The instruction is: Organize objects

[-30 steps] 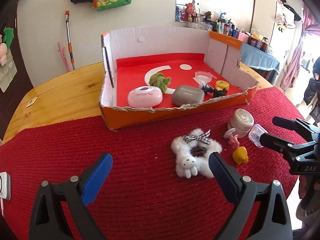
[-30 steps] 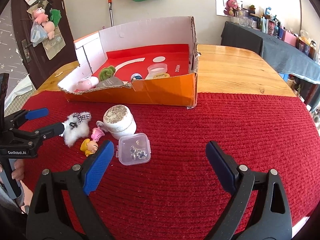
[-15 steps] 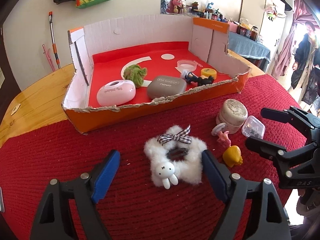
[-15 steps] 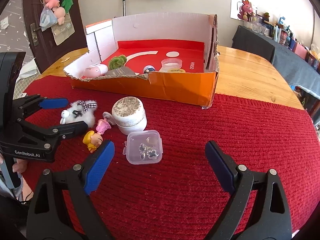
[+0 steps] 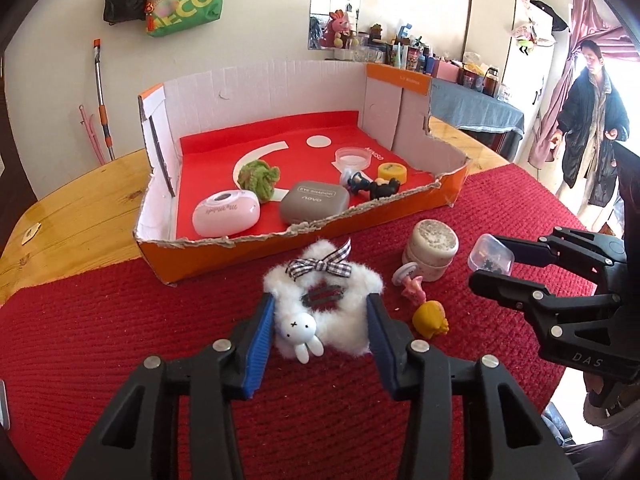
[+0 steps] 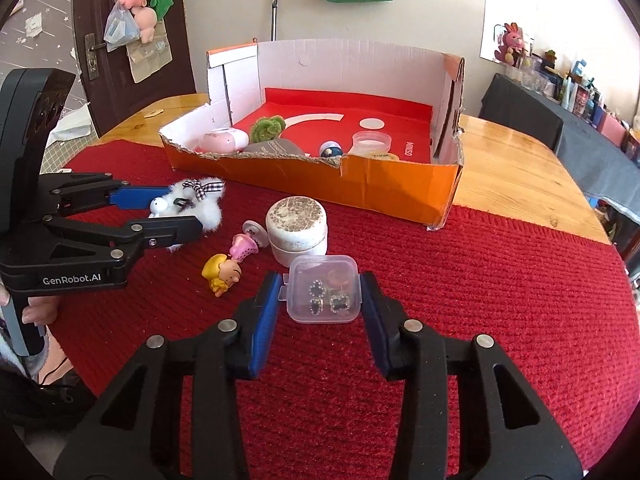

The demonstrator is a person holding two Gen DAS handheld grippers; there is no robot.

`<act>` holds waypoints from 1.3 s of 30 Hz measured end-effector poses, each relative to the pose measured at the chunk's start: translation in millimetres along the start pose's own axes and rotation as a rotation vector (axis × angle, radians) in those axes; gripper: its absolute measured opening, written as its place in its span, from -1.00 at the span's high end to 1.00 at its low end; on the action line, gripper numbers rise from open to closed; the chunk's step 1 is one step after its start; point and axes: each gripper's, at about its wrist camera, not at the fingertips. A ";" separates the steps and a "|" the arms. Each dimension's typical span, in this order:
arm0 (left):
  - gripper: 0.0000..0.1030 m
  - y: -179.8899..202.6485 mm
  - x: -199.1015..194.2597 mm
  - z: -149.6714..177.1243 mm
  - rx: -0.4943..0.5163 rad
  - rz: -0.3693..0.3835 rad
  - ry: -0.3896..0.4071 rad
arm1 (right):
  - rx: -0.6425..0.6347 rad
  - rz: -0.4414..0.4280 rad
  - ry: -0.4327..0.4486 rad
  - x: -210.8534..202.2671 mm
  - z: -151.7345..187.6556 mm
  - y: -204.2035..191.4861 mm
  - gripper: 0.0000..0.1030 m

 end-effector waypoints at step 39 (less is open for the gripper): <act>0.10 -13.7 -39.8 -36.9 -0.013 0.000 0.101 | -0.002 -0.105 0.082 -20.8 -50.8 -10.1 0.25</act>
Point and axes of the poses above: each gripper's, at about its wrist camera, not at the fingertips, and x roughly the way its jaws point, y to its right, z to its underside, and after that the axes turned 9 degrees about y, right-handed
